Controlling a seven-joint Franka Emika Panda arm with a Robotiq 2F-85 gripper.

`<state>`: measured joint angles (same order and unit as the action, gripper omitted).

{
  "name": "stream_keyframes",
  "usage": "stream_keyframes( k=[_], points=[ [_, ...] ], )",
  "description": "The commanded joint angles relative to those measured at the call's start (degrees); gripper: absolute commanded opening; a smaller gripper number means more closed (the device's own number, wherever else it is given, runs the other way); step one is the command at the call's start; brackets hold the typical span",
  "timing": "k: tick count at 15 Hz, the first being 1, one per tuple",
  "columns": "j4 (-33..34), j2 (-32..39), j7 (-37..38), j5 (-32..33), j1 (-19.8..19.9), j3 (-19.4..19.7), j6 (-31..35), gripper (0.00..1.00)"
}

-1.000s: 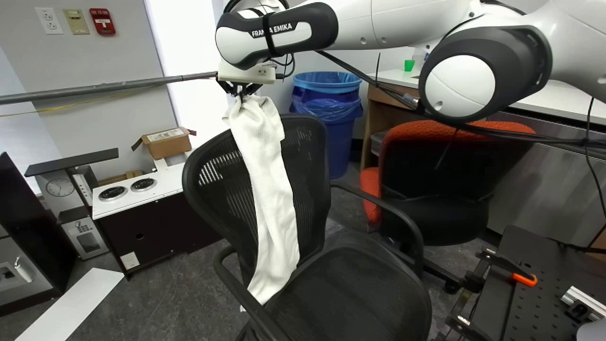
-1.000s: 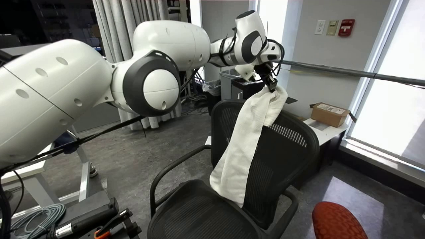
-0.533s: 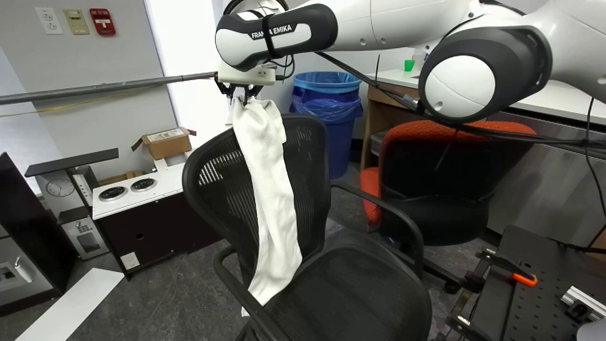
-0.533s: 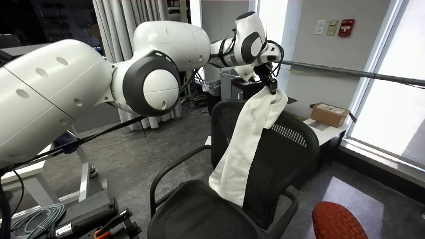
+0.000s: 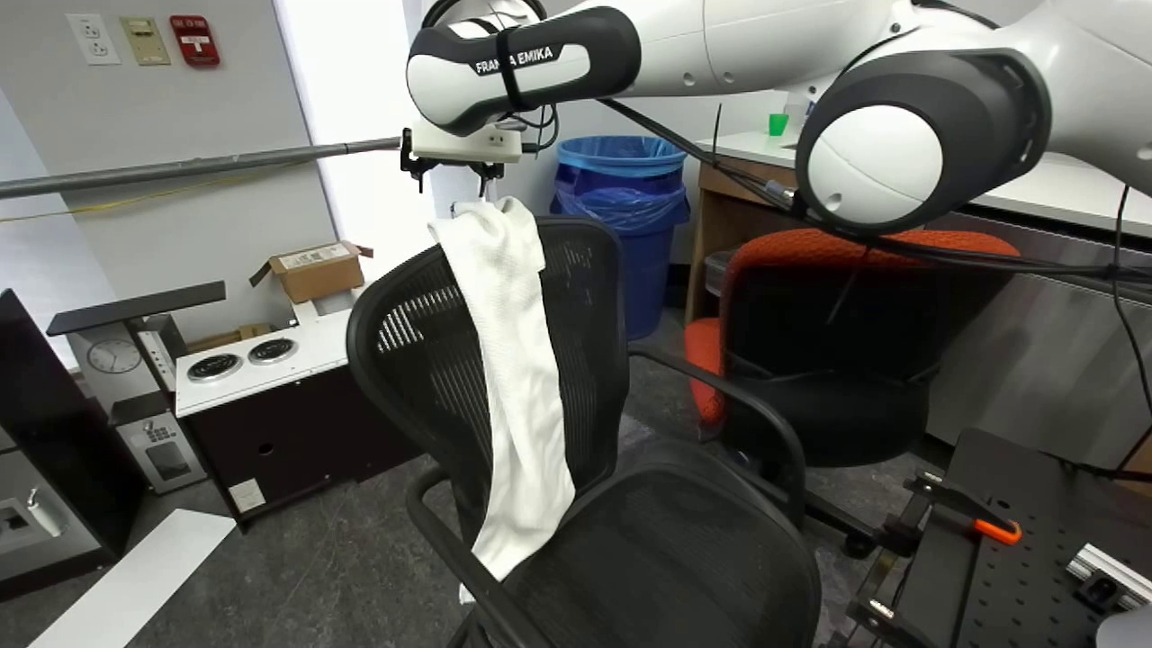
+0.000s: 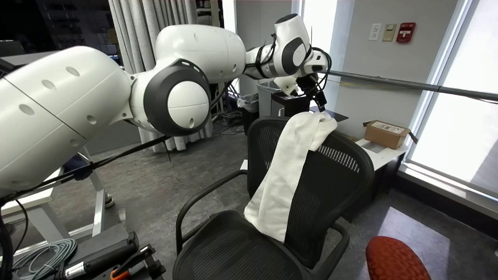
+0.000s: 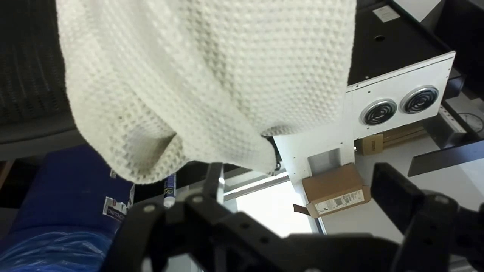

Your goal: Hang the white cloth on the backrest of the black chair

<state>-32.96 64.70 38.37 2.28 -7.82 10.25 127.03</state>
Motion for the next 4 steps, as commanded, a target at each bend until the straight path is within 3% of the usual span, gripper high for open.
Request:
stream_keyframes(
  k=[1, 4],
  points=[
    [0.0, -0.4, 0.3, 0.1, -0.2, 0.1, -0.2, 1.00],
    [0.0, 0.0, 0.0, 0.1, -0.1, 0.1, 0.0, 1.00]
  ],
)
